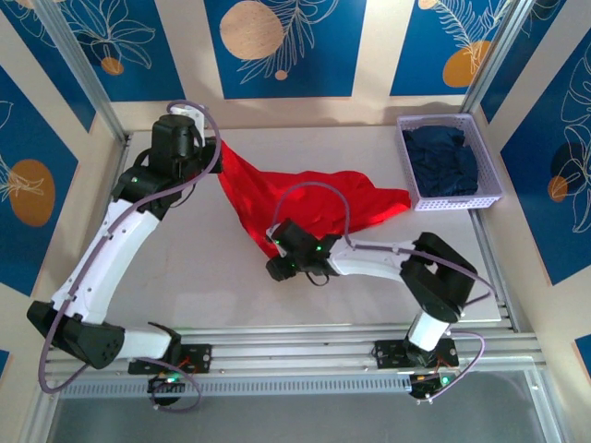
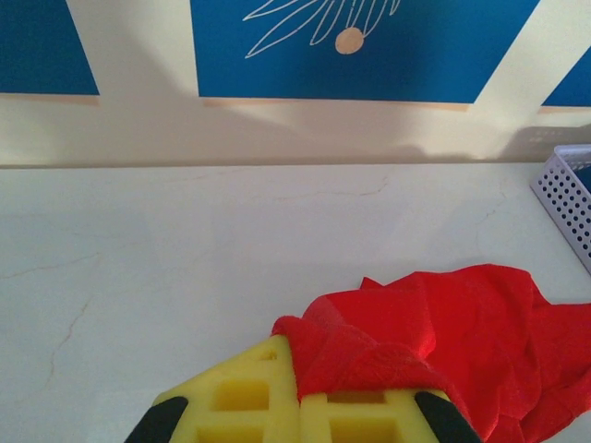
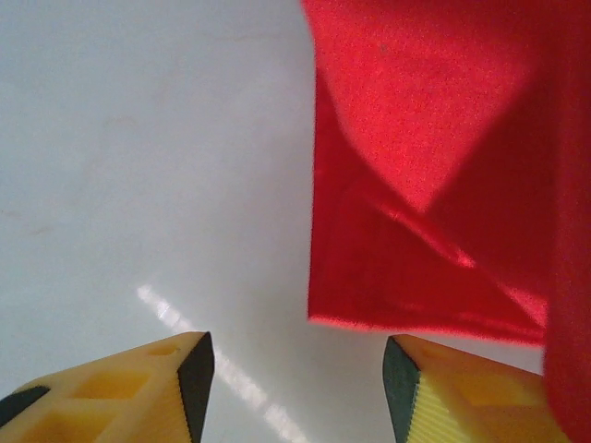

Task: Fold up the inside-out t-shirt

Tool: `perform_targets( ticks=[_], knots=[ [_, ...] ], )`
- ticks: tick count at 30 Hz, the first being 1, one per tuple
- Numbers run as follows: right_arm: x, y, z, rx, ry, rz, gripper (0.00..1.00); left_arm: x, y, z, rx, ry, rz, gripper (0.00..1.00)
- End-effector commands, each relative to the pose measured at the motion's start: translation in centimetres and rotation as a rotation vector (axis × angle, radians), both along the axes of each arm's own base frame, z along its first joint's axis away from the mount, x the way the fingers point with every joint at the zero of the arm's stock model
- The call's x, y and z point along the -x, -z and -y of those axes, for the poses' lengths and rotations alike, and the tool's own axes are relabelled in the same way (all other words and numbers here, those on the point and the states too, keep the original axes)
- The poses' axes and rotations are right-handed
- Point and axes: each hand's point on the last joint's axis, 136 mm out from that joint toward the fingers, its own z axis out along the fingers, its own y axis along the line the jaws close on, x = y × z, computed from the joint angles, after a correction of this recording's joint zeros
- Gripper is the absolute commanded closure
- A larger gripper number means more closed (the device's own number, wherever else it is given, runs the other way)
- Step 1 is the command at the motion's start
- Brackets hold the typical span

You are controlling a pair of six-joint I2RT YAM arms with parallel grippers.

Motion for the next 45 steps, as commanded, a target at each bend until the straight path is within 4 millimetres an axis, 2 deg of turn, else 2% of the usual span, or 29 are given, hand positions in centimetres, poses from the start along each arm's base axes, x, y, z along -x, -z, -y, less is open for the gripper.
perform_targets(
  ticks=[1, 7, 12, 14, 17, 19, 20, 22, 23, 25, 26, 28, 30, 33, 36, 38, 41, 43, 45],
  knots=[
    [-1.9, 0.4, -0.1, 0.069, -0.009, 0.07, 0.43, -0.4, -0.8, -0.3, 0.041, -0.011, 0.029, 1.0],
    [-3.0, 2.7, -0.6, 0.128, -0.028, 0.075, 0.42, -0.5, -0.5, -0.3, 0.046, -0.005, 0.022, 1.0],
    [-2.3, 4.3, 0.4, 0.169, -0.006, 0.024, 0.54, -0.4, -0.7, -0.6, 0.047, -0.012, 0.025, 1.0],
    [-1.9, 4.9, 1.1, 0.187, 0.018, -0.005, 0.61, -0.3, -0.8, -0.7, 0.046, -0.016, 0.029, 1.0],
    [-1.7, 5.8, 2.7, 0.24, 0.065, -0.027, 0.82, -0.3, -0.5, -1.1, 0.041, -0.028, 0.029, 1.0],
    [-1.8, 5.3, 3.4, 0.253, 0.08, -0.02, 0.96, -0.2, -0.3, -2.0, 0.031, -0.058, 0.028, 1.0],
    [-1.9, 4.4, 3.5, 0.238, 0.079, -0.004, 1.0, -0.1, -0.2, -2.7, 0.026, -0.081, 0.032, 1.0],
    [-2.0, 1.5, 3.6, 0.191, 0.076, 0.037, 1.0, 0.0, -0.1, -4.0, 0.022, -0.13, 0.036, 1.0],
    [-2.3, -0.7, 3.7, 0.158, 0.075, 0.067, 1.0, 0.1, -0.3, -4.9, 0.024, -0.158, 0.042, 1.0],
    [-2.9, -5.8, 4.4, 0.089, 0.08, 0.138, 1.0, 0.4, -1.0, -6.2, 0.035, -0.202, 0.058, 1.0],
    [-3.2, -9.1, 4.9, 0.037, 0.086, 0.184, 1.0, 0.6, -1.6, -6.8, 0.045, -0.224, 0.074, 1.0],
    [-3.4, -15.5, 6.3, -0.078, 0.103, 0.269, 1.0, 1.6, -3.6, -7.5, 0.074, -0.244, 0.124, 1.0],
    [-3.1, -22.2, 8.2, -0.206, 0.12, 0.359, 1.0, 3.1, -6.3, -7.3, 0.116, -0.211, 0.189, 1.0],
    [-1.5, -30.1, 11.1, -0.306, 0.128, 0.504, 1.0, 5.8, -9.9, -6.9, 0.171, -0.142, 0.272, 1.0],
    [0.7, -36.6, 13.7, -0.387, 0.126, 0.638, 1.0, 9.2, -13.5, -6.5, 0.214, -0.07, 0.357, 1.0],
    [2.0, -39.9, 15.3, -0.432, 0.134, 0.708, 1.0, 11.5, -15.7, -6.6, 0.239, -0.035, 0.411, 1.0],
    [3.2, -43.0, 17.5, -0.458, 0.16, 0.791, 1.0, 13.6, -17.5, -7.1, 0.261, -0.024, 0.453, 1.0],
    [3.1, -43.7, 18.6, -0.44, 0.193, 0.835, 1.0, 13.2, -16.7, -7.5, 0.244, -0.053, 0.422, 1.0],
    [1.7, -43.3, 19.4, -0.392, 0.252, 0.865, 1.0, 11.0, -14.2, -7.9, 0.204, -0.116, 0.355, 1.0]
  ],
)
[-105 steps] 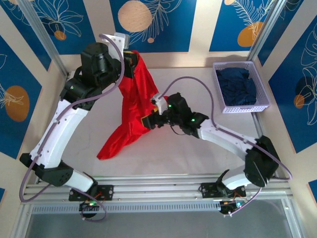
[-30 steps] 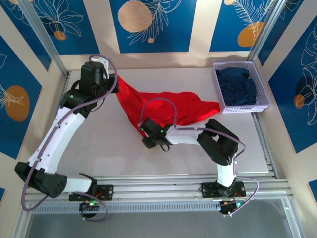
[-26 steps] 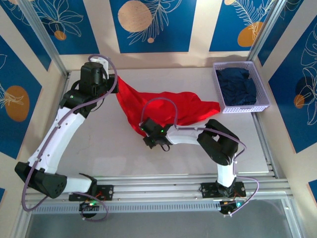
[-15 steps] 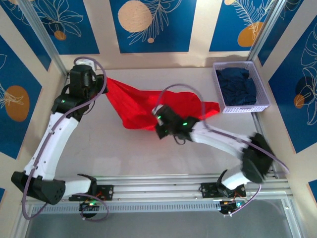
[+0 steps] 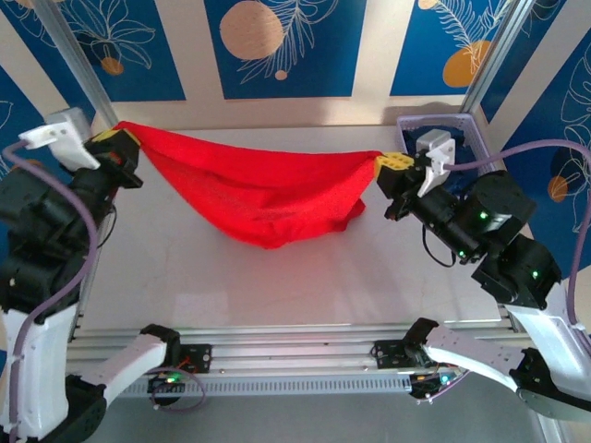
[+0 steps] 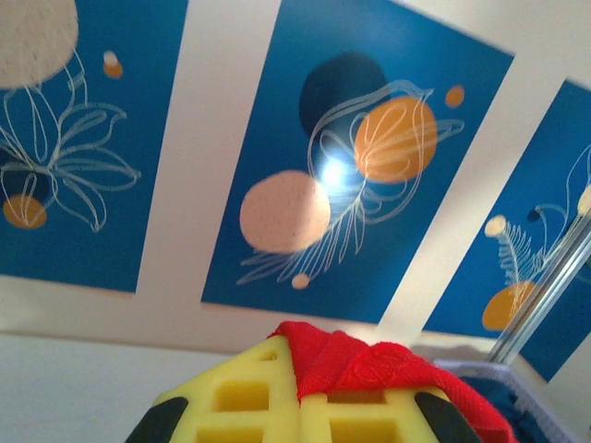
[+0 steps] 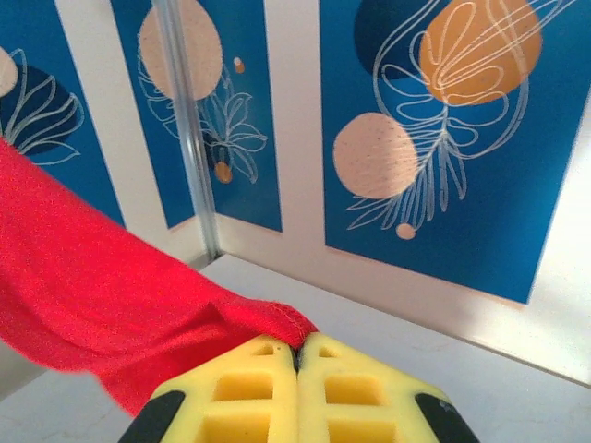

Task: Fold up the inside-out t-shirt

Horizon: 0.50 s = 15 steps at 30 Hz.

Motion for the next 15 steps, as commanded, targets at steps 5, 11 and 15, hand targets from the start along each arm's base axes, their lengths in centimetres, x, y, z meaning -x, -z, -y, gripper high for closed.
perform_targets(
  ticks=[5, 11, 15],
  knots=[
    [-11.0, 5.9, 3.2, 0.001, 0.216, -0.184, 1.0, -11.6, 9.7, 0.9, -0.106, -0.139, -0.295, 1.0],
    [-20.6, -1.3, 3.0, -0.123, 0.208, -0.072, 1.0, -18.9, 2.1, 2.3, -0.16, -0.15, -0.18, 1.0],
    [-22.2, -7.5, 3.0, -0.188, 0.177, 0.039, 1.0, -17.9, -5.5, 1.2, -0.114, -0.148, 0.007, 1.0]
  ],
)
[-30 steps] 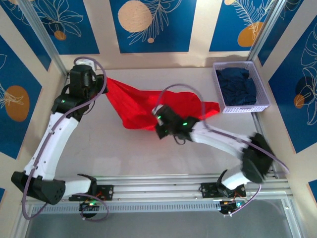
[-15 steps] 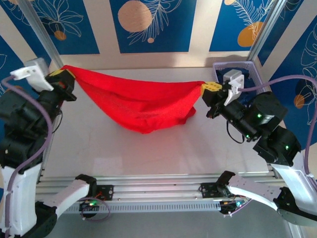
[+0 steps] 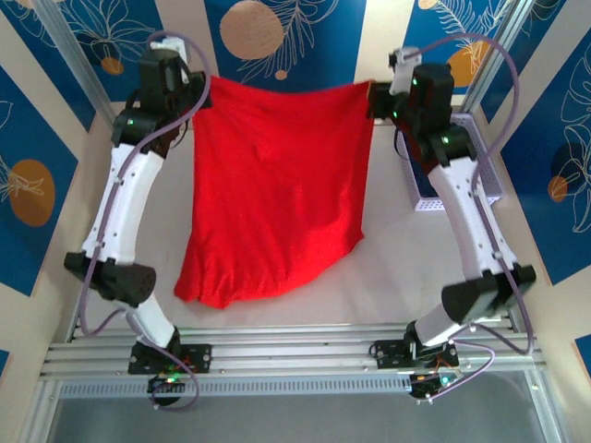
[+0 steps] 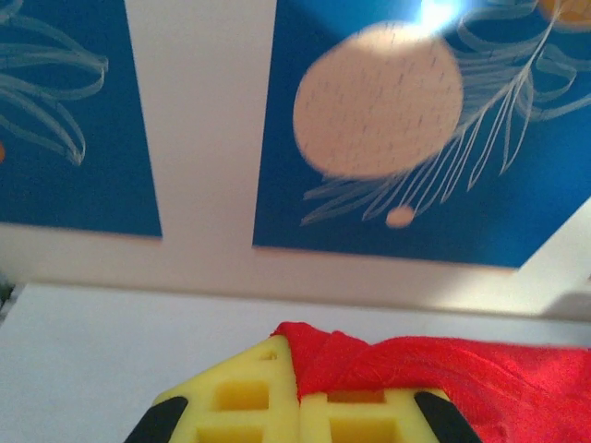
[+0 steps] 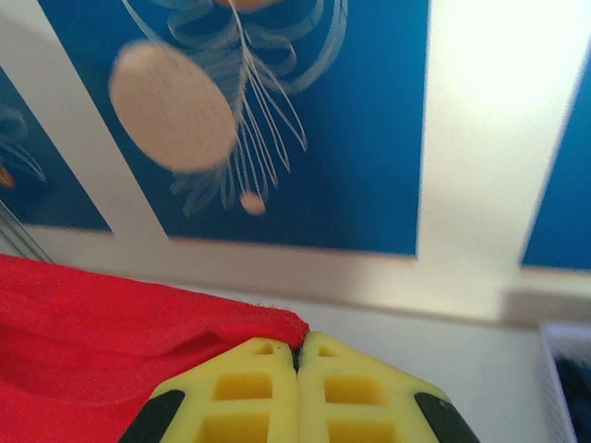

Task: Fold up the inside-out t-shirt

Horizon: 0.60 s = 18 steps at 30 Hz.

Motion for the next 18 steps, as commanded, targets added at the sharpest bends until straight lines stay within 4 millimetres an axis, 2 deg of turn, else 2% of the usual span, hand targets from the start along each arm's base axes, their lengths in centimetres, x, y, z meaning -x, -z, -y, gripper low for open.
perform_targets(
  ticks=[1, 4, 6, 8, 10, 12, 14, 16, 18],
  knots=[
    [3.4, -12.5, 0.4, -0.122, -0.067, 0.296, 1.0, 7.0, -14.6, -3.9, 0.057, -0.025, 0.374, 1.0],
    [4.6, -15.9, 1.0, -0.131, -0.066, 0.369, 1.0, 9.8, -19.0, -4.5, 0.072, -0.004, 0.511, 1.0],
    [5.9, -17.5, 1.2, -0.129, -0.076, 0.409, 1.0, 11.7, -20.6, -4.5, 0.077, 0.019, 0.561, 1.0],
    [7.2, -18.3, 1.3, -0.119, -0.081, 0.427, 1.0, 13.2, -20.7, -4.3, 0.085, 0.045, 0.556, 1.0],
    [7.9, -17.8, 1.4, -0.104, -0.09, 0.418, 1.0, 13.7, -19.2, -3.7, 0.092, 0.085, 0.509, 1.0],
    [8.2, -16.3, 1.1, -0.087, -0.105, 0.379, 1.0, 14.0, -16.4, -3.2, 0.102, 0.115, 0.438, 1.0],
    [8.2, -13.1, 0.9, -0.065, -0.121, 0.299, 1.0, 14.1, -12.0, -3.0, 0.132, 0.13, 0.351, 1.0],
    [8.1, -8.4, 0.5, -0.06, -0.137, 0.185, 1.0, 14.0, -5.7, -2.5, 0.187, 0.143, 0.24, 1.0],
    [8.2, -2.1, 0.0, -0.074, -0.16, 0.037, 1.0, 14.3, 2.0, -1.5, 0.264, 0.171, 0.105, 1.0]
  ],
)
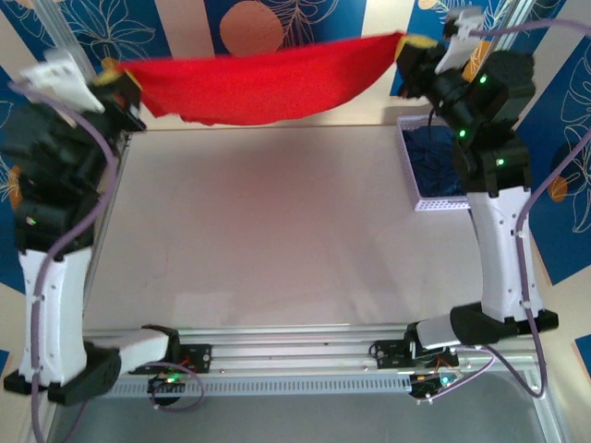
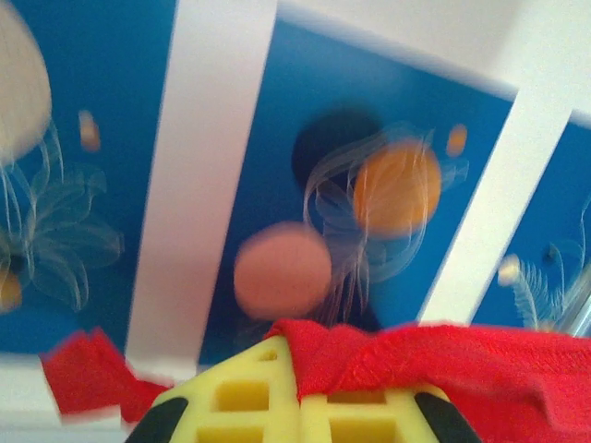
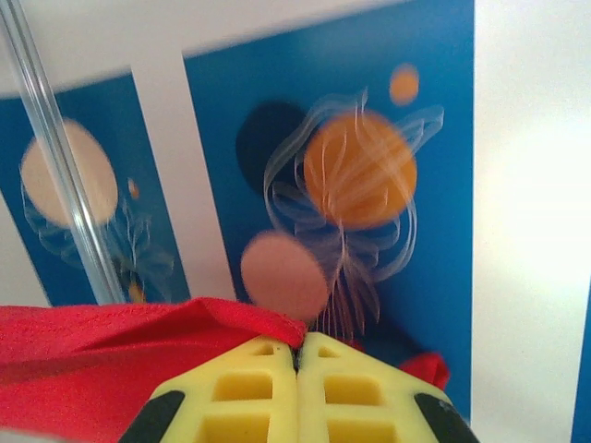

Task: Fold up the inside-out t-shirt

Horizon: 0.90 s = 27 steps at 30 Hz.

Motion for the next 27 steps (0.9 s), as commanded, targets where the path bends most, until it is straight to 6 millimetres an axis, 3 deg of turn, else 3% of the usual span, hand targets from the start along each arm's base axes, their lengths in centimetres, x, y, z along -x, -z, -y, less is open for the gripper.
perform_targets(
  ticks=[1, 3, 6, 8, 9, 11, 14, 16, 18, 21, 23, 27],
  knots=[
    [-1.3, 12.3, -0.9, 0.015, -0.041, -0.311, 1.0, -2.2, 14.8, 2.6, 0.119, 0.111, -0.317, 1.0],
    [-0.5, 19.9, -0.7, -0.011, -0.019, -0.494, 1.0, -0.8, 23.2, 4.0, 0.173, 0.169, -0.491, 1.0],
    [1.8, 30.7, 0.9, -0.031, 0.076, -0.72, 0.94, 3.4, 34.9, 6.1, 0.178, 0.233, -0.753, 0.96],
    [3.5, 36.3, 2.4, -0.016, 0.152, -0.835, 0.87, 6.4, 40.7, 7.2, 0.163, 0.264, -0.875, 0.88],
    [4.1, 38.2, 2.9, -0.012, 0.178, -0.875, 0.78, 7.5, 43.1, 7.3, 0.165, 0.262, -0.931, 0.83],
    [5.1, 40.9, 2.9, -0.01, 0.175, -0.932, 0.56, 9.3, 46.3, 7.7, 0.164, 0.281, -1.022, 0.6],
    [5.5, 42.4, 2.0, 0.01, 0.135, -0.977, 0.38, 9.9, 47.2, 7.1, 0.086, 0.265, -1.053, 0.34],
    [5.3, 42.3, 1.2, 0.04, 0.102, -0.977, 0.35, 9.5, 46.2, 6.8, 0.001, 0.256, -1.017, 0.26],
    [4.8, 41.6, 0.1, 0.058, 0.057, -0.957, 0.34, 8.7, 44.6, 7.8, -0.069, 0.294, -0.946, 0.21],
    [3.6, 40.7, -1.6, 0.064, 0.008, -0.915, 0.33, 7.1, 42.5, 11.9, -0.205, 0.415, -0.809, 0.21],
    [2.7, 40.4, -2.0, 0.045, 0.005, -0.915, 0.33, 6.0, 42.1, 15.1, -0.379, 0.47, -0.749, 0.22],
    [1.8, 40.0, -2.0, 0.041, 0.012, -0.914, 0.33, 4.8, 44.8, 20.3, -0.758, 0.574, -0.705, 0.31]
  ],
)
